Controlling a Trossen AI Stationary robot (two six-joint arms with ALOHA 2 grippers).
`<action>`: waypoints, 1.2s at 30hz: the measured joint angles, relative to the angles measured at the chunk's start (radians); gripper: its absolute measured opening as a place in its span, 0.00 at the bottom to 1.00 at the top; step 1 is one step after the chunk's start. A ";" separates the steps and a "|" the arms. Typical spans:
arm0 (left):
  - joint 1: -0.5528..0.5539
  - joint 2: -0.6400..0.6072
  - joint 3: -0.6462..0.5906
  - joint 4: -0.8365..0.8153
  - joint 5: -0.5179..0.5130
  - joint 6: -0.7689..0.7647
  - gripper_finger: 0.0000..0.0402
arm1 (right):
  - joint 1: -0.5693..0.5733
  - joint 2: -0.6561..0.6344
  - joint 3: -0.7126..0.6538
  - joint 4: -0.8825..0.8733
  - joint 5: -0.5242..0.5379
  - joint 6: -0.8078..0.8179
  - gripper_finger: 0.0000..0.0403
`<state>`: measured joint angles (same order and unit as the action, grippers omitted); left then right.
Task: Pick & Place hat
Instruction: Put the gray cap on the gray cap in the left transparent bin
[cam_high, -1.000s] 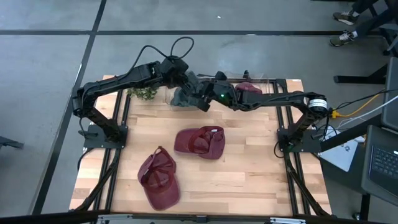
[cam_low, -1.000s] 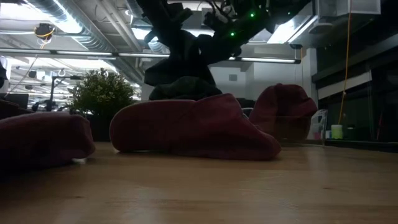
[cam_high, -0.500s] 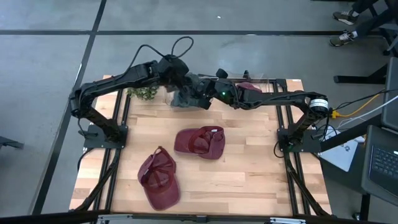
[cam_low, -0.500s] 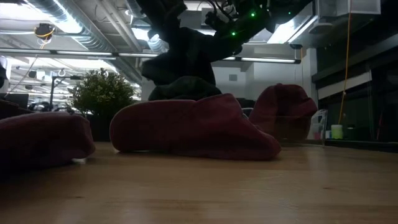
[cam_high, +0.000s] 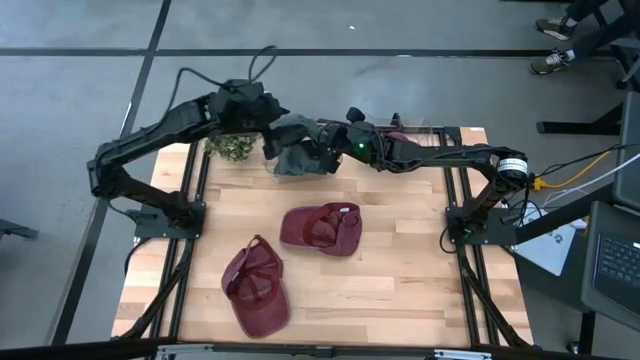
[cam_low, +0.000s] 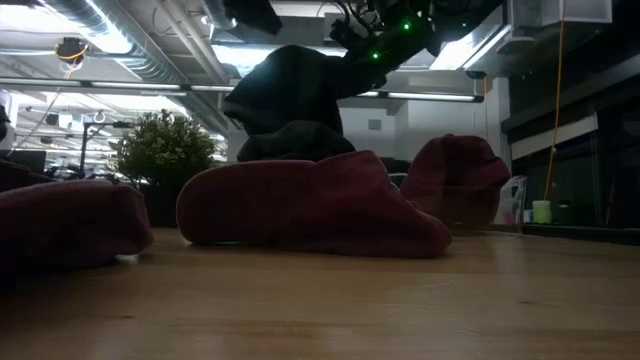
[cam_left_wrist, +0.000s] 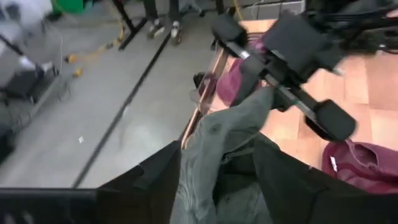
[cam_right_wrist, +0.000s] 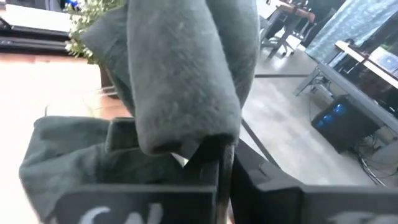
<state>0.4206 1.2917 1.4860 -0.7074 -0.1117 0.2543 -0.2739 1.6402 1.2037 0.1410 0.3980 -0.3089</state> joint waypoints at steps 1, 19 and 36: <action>0.000 -0.011 0.000 0.000 0.007 0.021 0.51 | -0.001 -0.002 0.000 0.010 0.000 -0.014 0.03; 0.000 -0.076 0.001 -0.068 -0.087 0.237 0.60 | -0.030 -0.073 0.000 0.049 -0.116 -0.019 0.03; 0.033 -0.073 0.001 -0.075 -0.016 0.256 0.56 | -0.028 -0.073 0.000 0.160 -0.288 0.047 0.03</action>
<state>0.4531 1.2186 1.4868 -0.7822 -0.1280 0.5105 -0.3016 1.5670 1.2037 0.3012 0.1102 -0.2615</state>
